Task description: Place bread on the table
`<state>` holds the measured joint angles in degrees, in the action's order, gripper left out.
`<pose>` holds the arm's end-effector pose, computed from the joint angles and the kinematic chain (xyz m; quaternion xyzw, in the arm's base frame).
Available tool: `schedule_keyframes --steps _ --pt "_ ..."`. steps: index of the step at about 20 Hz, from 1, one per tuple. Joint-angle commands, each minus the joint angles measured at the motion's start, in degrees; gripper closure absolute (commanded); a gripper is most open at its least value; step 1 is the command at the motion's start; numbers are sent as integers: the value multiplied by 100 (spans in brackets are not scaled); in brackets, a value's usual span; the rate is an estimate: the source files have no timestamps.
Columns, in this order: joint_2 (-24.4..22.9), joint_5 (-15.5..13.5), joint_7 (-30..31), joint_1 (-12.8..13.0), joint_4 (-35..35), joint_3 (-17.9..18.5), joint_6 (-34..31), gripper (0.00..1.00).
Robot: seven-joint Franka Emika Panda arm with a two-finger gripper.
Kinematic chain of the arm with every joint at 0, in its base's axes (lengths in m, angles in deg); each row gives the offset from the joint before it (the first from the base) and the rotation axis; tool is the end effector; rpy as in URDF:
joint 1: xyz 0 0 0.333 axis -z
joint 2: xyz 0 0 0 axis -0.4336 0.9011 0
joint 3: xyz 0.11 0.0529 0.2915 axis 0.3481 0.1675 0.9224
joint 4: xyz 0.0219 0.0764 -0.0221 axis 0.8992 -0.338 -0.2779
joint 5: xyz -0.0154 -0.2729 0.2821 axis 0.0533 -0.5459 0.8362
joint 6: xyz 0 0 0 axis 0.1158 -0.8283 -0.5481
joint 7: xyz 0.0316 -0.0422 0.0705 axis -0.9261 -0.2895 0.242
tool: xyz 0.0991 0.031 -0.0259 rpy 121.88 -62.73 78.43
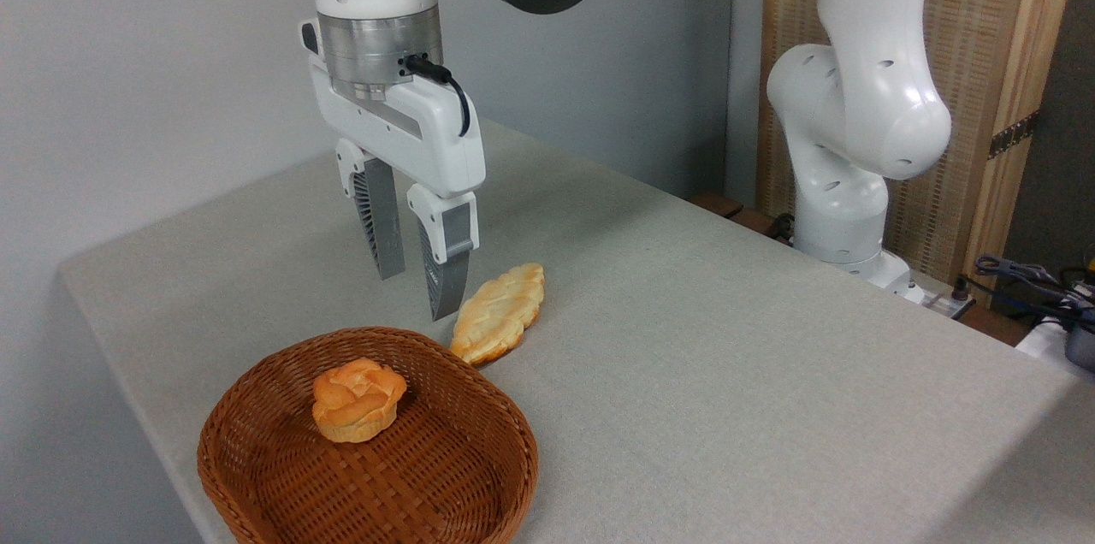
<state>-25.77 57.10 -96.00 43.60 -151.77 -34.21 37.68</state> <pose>0.5552 -0.0577 0.5500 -0.9259 0.3733 -0.0569 0.0065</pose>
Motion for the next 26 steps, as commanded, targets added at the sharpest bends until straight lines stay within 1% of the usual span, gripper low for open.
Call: schedule_keyframes --steps 1,22,23,26 --pt "14 -76 71 38 25 49 74 0" --pt "14 -59 18 38 25 41 92 0" --pt "14 -50 0 38 25 49 118 0" --pt "163 -59 -9 20 16 58 609 0"
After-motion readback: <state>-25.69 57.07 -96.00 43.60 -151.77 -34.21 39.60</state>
